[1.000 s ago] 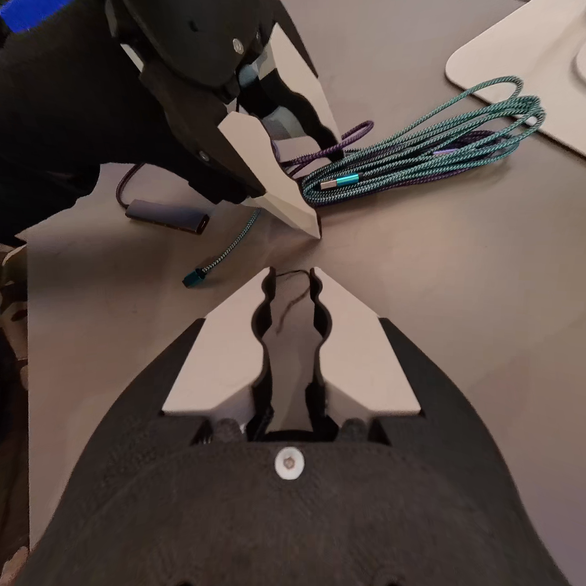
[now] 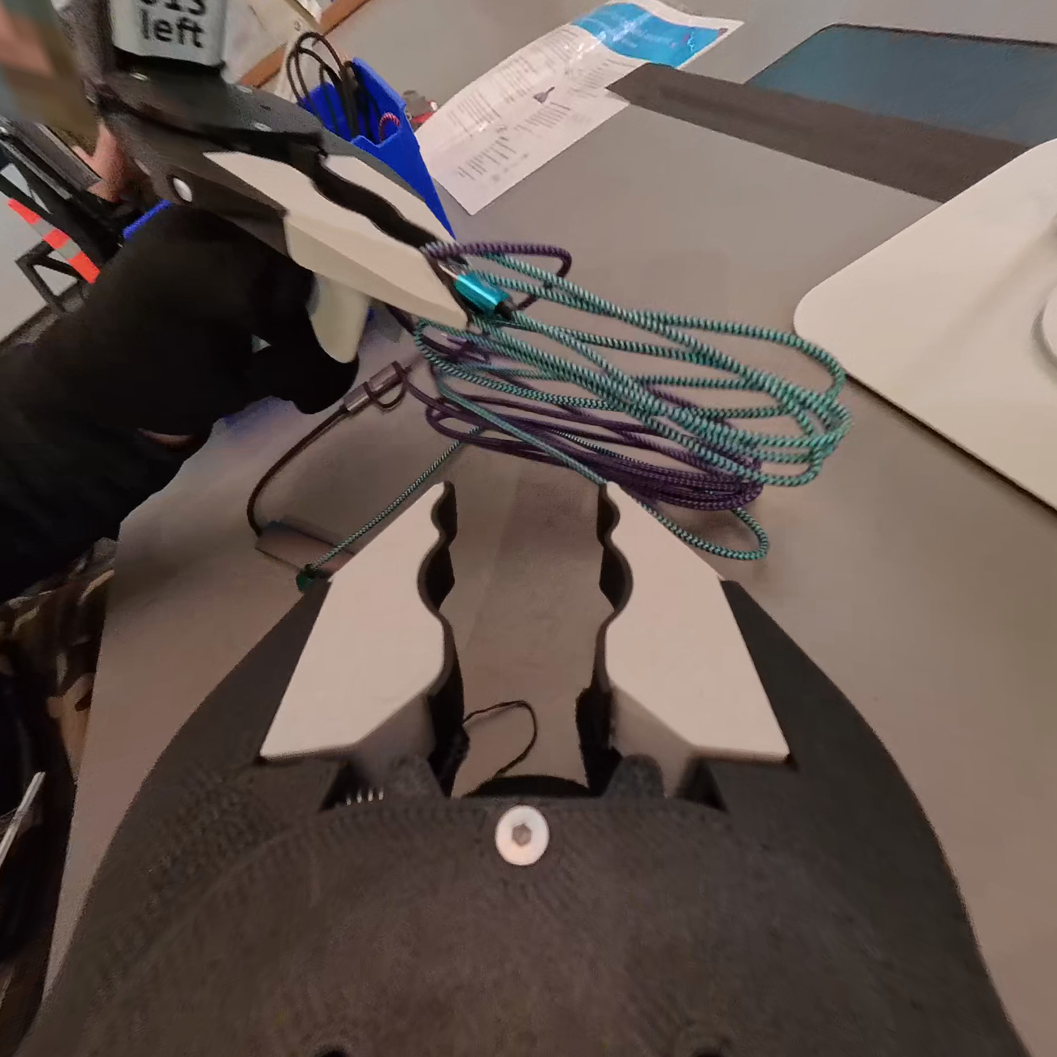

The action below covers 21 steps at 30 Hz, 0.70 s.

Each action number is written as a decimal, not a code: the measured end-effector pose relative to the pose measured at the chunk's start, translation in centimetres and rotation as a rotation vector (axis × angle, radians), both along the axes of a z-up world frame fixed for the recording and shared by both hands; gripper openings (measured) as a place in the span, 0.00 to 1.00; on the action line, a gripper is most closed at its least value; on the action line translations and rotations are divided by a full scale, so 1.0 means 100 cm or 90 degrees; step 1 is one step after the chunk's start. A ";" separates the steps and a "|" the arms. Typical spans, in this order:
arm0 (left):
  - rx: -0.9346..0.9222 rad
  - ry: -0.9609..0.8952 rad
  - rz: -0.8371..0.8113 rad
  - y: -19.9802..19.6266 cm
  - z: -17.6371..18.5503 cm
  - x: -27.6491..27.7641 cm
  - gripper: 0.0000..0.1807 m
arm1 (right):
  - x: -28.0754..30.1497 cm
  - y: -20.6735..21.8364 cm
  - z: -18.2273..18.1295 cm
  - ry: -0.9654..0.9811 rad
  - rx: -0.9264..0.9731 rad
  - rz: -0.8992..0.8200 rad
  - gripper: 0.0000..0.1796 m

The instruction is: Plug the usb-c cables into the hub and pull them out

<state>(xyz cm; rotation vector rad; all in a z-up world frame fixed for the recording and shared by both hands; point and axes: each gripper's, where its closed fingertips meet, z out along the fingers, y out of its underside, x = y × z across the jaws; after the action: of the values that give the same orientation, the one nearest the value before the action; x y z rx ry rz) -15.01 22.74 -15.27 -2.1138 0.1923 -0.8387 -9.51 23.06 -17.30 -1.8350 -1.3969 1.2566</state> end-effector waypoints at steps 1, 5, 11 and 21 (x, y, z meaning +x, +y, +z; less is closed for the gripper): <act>-0.018 0.005 -0.006 -0.001 -0.005 -0.001 0.08 | 0.000 0.000 0.000 0.003 -0.008 0.001 0.27; 0.004 0.029 0.011 0.001 -0.002 -0.008 0.08 | 0.003 0.000 -0.005 -0.001 0.003 0.002 0.26; 0.025 -0.028 -0.005 -0.001 0.026 -0.007 0.08 | 0.000 -0.001 0.008 0.027 0.061 -0.007 0.28; -0.005 0.032 -0.118 -0.025 0.030 0.030 0.08 | -0.025 -0.003 0.026 -0.012 0.459 0.000 0.23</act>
<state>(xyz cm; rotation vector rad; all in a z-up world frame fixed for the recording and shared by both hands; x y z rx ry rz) -11.97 20.21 -12.26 -2.1493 0.4163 -0.8955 -12.04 22.77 -14.70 -1.3381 -1.5838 0.6012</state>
